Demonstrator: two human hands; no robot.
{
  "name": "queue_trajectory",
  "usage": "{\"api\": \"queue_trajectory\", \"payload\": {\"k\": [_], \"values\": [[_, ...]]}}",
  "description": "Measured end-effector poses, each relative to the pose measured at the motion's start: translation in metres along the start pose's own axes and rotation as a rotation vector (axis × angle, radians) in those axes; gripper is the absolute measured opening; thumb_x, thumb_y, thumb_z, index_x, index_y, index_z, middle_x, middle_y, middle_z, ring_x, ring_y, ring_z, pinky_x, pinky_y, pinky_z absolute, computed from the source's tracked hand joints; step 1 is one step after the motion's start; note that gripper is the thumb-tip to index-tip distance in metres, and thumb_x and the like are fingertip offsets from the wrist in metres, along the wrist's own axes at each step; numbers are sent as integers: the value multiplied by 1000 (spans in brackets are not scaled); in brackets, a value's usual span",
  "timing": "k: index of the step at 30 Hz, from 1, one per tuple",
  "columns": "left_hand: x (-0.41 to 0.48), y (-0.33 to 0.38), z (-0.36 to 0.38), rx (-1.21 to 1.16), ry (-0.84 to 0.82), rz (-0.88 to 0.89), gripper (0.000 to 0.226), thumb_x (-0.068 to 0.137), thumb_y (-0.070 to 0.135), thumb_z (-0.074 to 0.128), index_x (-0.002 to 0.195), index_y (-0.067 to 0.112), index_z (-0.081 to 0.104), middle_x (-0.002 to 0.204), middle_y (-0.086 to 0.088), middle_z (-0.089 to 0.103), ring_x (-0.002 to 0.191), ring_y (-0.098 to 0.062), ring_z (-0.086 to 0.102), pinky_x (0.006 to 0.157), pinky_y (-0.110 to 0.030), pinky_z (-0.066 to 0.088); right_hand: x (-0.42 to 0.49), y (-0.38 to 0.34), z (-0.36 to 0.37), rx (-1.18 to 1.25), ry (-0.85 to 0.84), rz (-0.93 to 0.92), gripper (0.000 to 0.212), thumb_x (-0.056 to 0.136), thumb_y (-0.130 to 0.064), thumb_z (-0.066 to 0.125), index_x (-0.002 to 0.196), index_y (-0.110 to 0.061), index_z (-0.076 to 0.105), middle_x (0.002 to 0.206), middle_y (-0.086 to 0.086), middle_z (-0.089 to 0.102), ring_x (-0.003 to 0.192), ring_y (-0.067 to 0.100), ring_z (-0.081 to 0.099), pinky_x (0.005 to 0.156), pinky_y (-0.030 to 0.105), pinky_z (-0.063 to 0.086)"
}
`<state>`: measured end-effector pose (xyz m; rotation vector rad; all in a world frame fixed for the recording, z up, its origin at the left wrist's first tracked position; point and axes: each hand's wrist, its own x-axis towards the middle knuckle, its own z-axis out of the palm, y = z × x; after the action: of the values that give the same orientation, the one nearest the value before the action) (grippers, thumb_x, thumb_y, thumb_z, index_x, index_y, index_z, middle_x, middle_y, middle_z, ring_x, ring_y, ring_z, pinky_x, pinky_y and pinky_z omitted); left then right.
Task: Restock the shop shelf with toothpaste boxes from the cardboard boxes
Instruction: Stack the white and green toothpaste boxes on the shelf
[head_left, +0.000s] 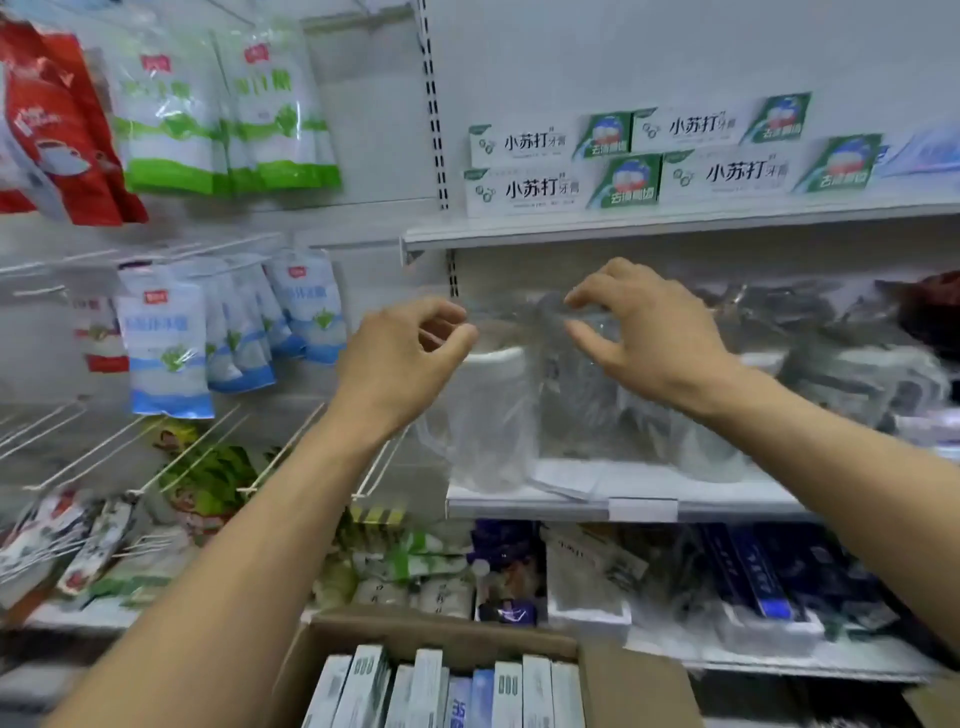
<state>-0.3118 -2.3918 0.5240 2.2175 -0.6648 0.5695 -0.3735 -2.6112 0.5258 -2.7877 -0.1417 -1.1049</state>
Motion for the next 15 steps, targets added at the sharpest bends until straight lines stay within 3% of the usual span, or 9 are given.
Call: {"api": "queue_trajectory", "payload": {"k": [7, 10, 15], "values": [[-90, -89, 17, 24, -173, -208, 15, 88, 33, 65, 99, 26, 71, 85, 11, 70, 77, -6, 64, 79, -32, 55, -75, -58, 72, 97, -283, 63, 27, 92, -38, 54, 114, -25, 63, 115, -4, 57, 105, 18, 56, 81, 33, 40], [-121, -126, 36, 7, -258, -319, 15, 86, 34, 66, 98, 27, 71, 83, 13, 70, 79, -8, 65, 80, -35, 55, -97, -71, 108, 142, -431, 86, 25, 91, -36, 53, 112, -26, 62, 114, -4, 59, 103, 20, 58, 84, 37, 46], [-176, -186, 79, -26, -377, -566, 11, 90, 33, 62, 99, 30, 68, 88, 14, 66, 87, -11, 62, 83, -31, 51, -136, -86, 185, 209, -647, 119, 21, 90, -37, 53, 107, -27, 62, 109, -3, 58, 98, 20, 58, 75, 37, 50]]}}
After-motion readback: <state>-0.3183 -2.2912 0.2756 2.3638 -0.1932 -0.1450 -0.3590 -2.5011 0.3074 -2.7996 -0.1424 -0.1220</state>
